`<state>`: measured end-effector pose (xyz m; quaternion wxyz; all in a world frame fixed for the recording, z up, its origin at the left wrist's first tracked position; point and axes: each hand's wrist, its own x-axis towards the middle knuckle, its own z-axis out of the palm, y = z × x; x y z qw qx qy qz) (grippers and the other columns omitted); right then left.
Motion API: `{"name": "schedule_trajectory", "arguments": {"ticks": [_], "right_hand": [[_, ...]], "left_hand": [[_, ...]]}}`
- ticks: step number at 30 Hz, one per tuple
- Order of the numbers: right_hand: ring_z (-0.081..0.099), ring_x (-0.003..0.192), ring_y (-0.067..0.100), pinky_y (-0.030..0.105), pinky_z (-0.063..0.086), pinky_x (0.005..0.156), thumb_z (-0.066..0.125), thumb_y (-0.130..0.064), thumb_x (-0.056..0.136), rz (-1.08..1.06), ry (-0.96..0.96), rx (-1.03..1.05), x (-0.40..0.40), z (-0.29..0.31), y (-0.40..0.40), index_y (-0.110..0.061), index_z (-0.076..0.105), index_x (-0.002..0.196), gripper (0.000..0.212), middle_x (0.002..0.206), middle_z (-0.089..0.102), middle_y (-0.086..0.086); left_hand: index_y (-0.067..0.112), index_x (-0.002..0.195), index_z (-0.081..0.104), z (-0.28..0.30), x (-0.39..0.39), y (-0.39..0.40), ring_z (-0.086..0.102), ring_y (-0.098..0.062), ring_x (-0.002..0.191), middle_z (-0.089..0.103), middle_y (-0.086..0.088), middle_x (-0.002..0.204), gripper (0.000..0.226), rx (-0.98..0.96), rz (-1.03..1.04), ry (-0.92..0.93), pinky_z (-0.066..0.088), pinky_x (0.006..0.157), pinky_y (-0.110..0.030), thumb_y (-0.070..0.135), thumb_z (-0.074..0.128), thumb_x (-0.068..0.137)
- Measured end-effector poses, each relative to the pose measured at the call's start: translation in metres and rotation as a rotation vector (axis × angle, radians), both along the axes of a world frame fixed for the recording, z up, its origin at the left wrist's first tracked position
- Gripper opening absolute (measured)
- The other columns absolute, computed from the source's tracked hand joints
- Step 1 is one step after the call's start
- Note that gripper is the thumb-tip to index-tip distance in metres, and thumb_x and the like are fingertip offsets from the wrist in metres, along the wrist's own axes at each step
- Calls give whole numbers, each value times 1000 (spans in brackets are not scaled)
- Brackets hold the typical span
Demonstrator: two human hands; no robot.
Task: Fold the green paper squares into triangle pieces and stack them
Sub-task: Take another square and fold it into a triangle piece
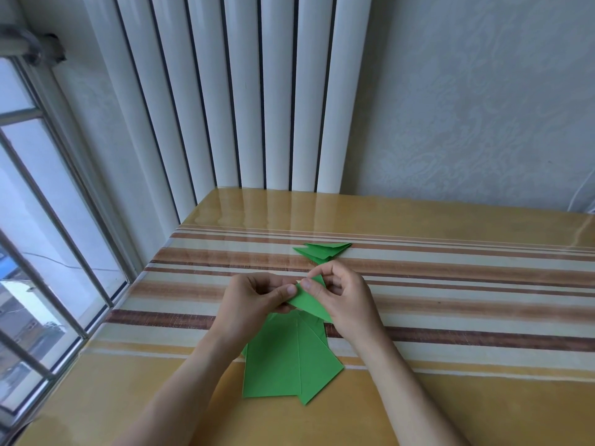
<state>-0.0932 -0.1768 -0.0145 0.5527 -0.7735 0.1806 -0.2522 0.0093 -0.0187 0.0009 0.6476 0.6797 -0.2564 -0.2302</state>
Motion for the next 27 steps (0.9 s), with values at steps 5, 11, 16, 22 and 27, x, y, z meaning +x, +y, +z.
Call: {"name": "schedule_trajectory", "arguments": {"ticks": [5,11,16,22,27], "right_hand": [[69,85,1,13,51,73,79,-29,93,-3,22,-18,-1,3,1,-25,74,90,7,88,76,-6],[68,77,5,25,50,69,71,-30,98,-33,34,-54,0,-2,2,-24,75,90,11,81,75,-9],[63,74,-1,19,47,68,66,-33,102,-27,32,-29,-1,0,2,-23,73,95,14,80,72,-16],[69,67,8,23,52,64,69,-21,100,103,68,151,-2,4,6,-17,77,105,10,79,75,-5],[73,63,10,19,54,62,75,-15,95,12,-26,266,-5,11,4,-6,75,101,10,83,78,-4]], "left_hand": [[3,96,80,-2,0,-1,78,-25,75,81,-10,86,26,15,14,-39,63,71,-26,22,80,78],[13,89,81,-7,1,-1,75,-16,68,79,-4,74,3,130,13,-179,58,66,-22,14,79,89],[15,86,81,-5,1,-1,72,-16,66,77,-6,71,4,111,37,-188,58,66,-24,17,80,89],[8,90,80,-3,3,0,69,-17,68,77,-12,76,9,6,80,-43,57,65,-23,15,75,92],[-1,92,75,-2,2,-2,71,-18,72,75,-10,78,17,61,17,21,57,68,-23,14,69,98]]}}
